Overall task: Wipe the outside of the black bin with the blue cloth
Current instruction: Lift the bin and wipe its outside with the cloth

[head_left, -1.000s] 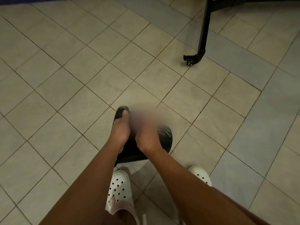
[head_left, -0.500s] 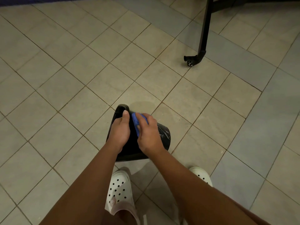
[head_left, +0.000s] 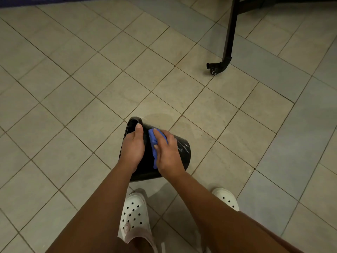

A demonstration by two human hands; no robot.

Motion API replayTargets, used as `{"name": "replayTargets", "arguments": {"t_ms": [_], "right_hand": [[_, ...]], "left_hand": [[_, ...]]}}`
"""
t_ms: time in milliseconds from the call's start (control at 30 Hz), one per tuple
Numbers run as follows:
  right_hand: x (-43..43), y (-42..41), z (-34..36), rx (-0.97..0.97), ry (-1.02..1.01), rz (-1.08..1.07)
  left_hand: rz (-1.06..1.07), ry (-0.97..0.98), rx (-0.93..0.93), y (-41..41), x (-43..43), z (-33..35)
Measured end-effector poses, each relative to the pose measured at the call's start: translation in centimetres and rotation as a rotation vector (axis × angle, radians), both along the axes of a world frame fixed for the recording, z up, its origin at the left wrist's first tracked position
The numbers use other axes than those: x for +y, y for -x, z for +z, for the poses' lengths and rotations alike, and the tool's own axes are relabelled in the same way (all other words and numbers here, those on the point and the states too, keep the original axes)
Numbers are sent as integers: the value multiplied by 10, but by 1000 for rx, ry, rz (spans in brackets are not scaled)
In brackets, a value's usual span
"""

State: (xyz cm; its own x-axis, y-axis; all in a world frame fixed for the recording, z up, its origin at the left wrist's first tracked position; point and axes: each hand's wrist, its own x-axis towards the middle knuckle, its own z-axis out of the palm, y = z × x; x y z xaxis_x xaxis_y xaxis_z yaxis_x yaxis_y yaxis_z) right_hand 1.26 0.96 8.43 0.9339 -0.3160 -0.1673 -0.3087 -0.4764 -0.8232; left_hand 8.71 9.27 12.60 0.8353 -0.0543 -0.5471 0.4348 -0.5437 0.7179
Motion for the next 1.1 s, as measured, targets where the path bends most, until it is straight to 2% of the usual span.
{"name": "replayTargets", "arguments": {"t_ms": [100,167,267,400,533,633,767,833,900,1033,1100], "right_hand": [[8,10,-10,78,-30,-96],[22,17,-10,118,32,-129],[30,19,-9,54,128,-63],[13,13,-13,13,94,40],[5,15,-15,150,35,-52],[18,20,-10,205,96,-108],[34,18,-3,109,137,7],[25,10,-2,70,108,73],[11,4,-4,61,45,40],[-7,8,-10,240,-19,-82],[-6,14,-11,300,34,-97]], "left_hand": [[55,-1,-8,1,-1,0],[57,-13,-30,2,0,0],[43,-44,-48,1,1,-1],[40,-49,-46,0,6,-5],[64,-76,-14,2,12,-5],[54,-89,-18,2,11,-3],[54,-94,-39,1,10,-2],[50,-84,-57,0,10,-2],[46,-72,-68,1,8,-2],[61,-76,-66,4,5,0],[71,-83,-59,3,5,1]]}}
